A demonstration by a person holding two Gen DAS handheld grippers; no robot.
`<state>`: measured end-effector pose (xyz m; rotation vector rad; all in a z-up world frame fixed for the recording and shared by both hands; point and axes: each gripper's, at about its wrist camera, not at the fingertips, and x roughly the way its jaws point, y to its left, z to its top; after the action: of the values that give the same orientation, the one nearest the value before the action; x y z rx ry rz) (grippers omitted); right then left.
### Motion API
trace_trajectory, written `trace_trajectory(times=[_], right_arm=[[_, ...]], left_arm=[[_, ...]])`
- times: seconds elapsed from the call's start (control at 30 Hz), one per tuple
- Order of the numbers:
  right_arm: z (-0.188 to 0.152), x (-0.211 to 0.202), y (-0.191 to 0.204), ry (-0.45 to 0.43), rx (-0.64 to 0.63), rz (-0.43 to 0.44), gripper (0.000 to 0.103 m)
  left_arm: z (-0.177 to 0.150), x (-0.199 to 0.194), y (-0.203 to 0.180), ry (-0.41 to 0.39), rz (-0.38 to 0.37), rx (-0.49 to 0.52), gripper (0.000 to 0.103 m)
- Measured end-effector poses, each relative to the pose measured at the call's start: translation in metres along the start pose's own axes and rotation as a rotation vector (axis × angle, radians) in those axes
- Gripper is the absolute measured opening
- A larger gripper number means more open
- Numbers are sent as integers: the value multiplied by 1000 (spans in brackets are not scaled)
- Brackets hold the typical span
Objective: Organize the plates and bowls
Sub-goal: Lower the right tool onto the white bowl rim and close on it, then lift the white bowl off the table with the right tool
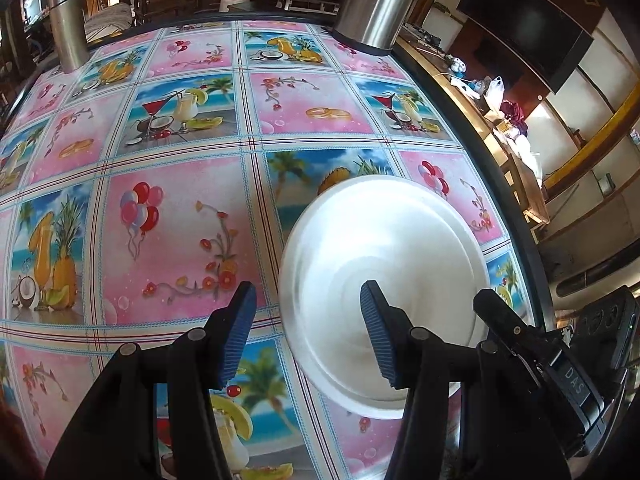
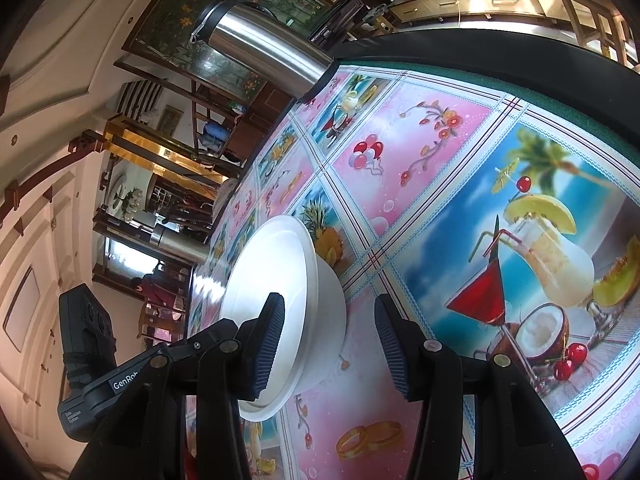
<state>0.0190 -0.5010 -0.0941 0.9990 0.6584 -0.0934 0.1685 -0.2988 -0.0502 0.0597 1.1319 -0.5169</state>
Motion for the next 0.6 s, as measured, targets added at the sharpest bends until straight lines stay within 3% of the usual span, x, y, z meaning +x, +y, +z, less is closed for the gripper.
trace_trajectory(times=[0.13, 0.23, 0.37, 0.43, 0.6], right_arm=[[0, 1, 0, -9, 1, -11, 50], [-1, 2, 1, -8, -10, -17, 47], [-2, 5, 4, -5, -33, -30, 34], [-2, 6, 4, -9, -40, -41, 24], [-3, 4, 4, -16, -51, -41, 15]], left_arm=[[-1, 1, -2, -19, 22, 17, 43], [-3, 3, -4, -27, 44, 38, 28], [-6, 6, -5, -35, 61, 53, 12], [-8, 6, -7, -42, 67, 65, 12], [-13, 1, -19, -85, 110, 127, 9]])
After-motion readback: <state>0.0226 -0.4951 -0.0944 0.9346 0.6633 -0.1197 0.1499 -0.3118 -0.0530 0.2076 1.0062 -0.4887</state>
